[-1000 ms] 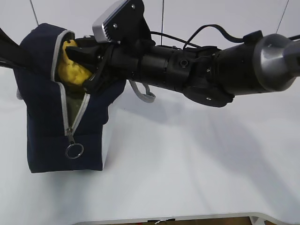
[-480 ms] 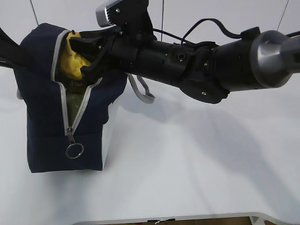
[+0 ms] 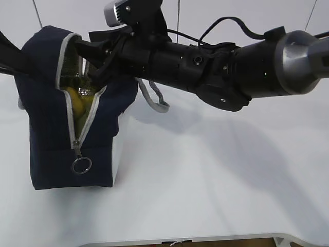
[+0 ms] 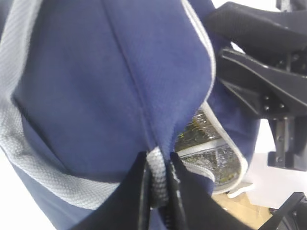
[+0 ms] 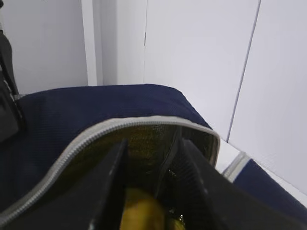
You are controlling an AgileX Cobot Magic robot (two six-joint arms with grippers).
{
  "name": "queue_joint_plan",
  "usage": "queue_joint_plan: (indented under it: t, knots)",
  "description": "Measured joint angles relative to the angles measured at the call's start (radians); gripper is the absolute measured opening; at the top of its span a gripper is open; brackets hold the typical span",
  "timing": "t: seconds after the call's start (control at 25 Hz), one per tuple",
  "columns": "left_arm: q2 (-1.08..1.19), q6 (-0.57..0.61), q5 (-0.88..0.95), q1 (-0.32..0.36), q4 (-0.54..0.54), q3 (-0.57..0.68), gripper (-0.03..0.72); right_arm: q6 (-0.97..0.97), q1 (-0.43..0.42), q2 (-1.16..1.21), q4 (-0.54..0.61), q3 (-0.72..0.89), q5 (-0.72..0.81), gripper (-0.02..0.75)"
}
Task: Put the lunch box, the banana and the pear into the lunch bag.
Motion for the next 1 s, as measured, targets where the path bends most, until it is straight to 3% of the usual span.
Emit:
queue_joint_plan:
  t: [0.48,1.0]
  knots:
    - [0.000,0.002,0.002,0.000,0.000,0.000,0.011,0.004,0.000,-0.093,-0.009,0.000,0.163,0.301]
    - [0.000,0.004,0.002,0.000,0.000,0.000,0.011,0.175,0.000,-0.255,0.145,-0.013,0.629,0.304]
